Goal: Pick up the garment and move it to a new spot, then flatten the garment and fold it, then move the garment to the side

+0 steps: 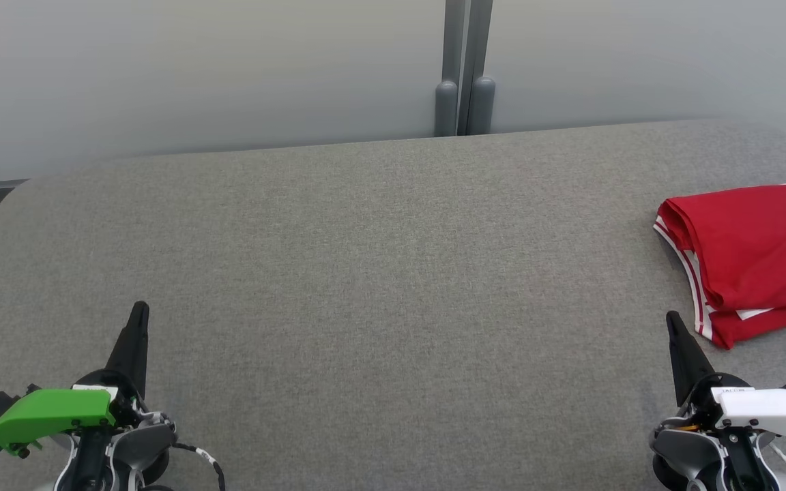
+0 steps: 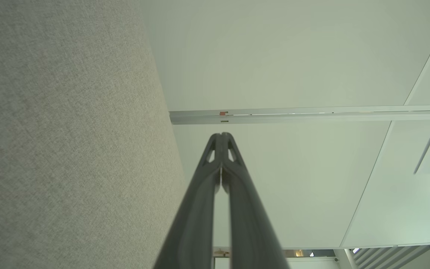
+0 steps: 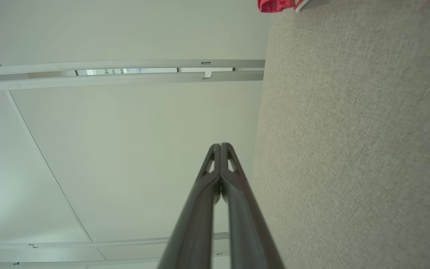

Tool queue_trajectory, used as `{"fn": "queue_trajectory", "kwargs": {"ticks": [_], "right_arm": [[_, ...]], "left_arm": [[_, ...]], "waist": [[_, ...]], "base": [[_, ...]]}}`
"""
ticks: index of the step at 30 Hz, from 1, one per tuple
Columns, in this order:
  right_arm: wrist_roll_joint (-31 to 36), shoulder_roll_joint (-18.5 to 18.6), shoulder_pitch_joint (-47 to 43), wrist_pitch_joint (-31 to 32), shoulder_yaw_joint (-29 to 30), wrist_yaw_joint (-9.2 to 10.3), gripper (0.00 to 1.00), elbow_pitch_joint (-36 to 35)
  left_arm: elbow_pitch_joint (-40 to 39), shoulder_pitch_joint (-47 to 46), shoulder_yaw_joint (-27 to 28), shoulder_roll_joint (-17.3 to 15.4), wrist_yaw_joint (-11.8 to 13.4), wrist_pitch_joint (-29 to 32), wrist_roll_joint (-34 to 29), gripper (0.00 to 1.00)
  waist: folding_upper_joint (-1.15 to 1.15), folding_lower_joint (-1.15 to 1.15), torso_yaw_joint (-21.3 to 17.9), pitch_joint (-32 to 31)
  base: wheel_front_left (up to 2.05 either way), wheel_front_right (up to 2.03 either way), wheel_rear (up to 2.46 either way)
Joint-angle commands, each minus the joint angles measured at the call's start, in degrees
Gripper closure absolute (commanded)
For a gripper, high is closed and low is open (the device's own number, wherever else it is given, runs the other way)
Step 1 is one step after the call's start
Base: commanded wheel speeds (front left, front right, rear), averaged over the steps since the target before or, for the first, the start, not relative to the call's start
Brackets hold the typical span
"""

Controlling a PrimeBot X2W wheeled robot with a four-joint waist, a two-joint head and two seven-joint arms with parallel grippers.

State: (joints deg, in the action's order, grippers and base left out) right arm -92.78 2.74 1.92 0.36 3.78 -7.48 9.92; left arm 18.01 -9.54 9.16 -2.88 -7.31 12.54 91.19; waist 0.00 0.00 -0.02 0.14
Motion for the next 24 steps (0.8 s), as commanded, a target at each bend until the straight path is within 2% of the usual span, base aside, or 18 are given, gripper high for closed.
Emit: {"fn": "queue_trajectory", "kwargs": {"ticks": [1, 24], "right_arm": [[-0.35, 0.26, 0.55, 0.12, 0.12, -0.02, 1.0, -0.24], [-0.35, 0.26, 0.52, 0.12, 0.1, -0.02, 1.0, -0.24]], "left_arm": [[-0.2, -0.96, 0.18, 0.04, -0.34, 0.24, 0.62, 1.0], [-0.2, -0.94, 0.16, 0.03, -0.34, 0.23, 0.62, 1.0]], "waist": [[0.0, 0.0, 0.0, 0.0], [0.0, 0.0, 0.0, 0.0]], "base": [[0.0, 0.0, 0.0], [0.0, 0.0, 0.0]]}}
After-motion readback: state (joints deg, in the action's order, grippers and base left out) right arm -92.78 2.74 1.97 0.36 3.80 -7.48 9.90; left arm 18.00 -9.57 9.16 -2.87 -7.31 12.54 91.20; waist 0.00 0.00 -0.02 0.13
